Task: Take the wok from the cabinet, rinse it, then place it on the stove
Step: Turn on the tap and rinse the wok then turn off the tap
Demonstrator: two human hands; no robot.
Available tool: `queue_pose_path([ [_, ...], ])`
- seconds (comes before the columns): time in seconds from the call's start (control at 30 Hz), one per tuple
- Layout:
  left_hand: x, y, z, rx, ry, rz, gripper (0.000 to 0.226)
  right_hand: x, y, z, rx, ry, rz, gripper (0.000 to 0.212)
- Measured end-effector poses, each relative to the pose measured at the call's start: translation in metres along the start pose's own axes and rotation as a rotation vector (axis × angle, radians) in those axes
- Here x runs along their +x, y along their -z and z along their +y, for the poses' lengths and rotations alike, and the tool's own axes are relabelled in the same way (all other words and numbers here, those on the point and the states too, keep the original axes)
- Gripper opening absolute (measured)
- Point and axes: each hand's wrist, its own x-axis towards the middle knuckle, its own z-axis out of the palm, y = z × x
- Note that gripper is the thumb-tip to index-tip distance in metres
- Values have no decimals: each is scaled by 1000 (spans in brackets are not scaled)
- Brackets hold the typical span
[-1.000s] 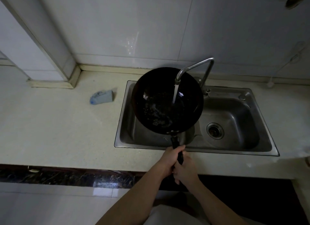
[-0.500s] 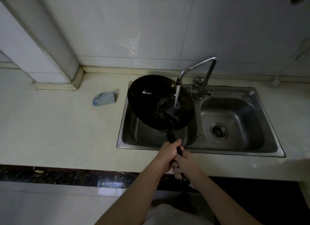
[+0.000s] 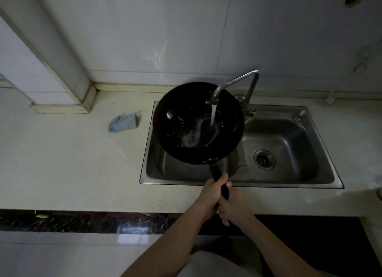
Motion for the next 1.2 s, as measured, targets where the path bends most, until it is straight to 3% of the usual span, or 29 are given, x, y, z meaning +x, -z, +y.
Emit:
queue_pose_path([
  [0.27,-3,0,7,175,-43,157,39,-6,-4,-8,274,-76,-143,19],
  [0.5,3,-3,10,89,76,106,37,-12,6,-22,376,-178,-179,17],
  [0.73,0,-6,10,-71,218,-11,37,-9,8,-25,92,-134,-70,10],
  [0.97,-3,-6,-6,-118,112,9,30,-5,7,0,-66,-1,-55,13],
  [1.2,-8,-1,-11,74,-14,108,34,-7,-1,5,81,-35,-92,22],
])
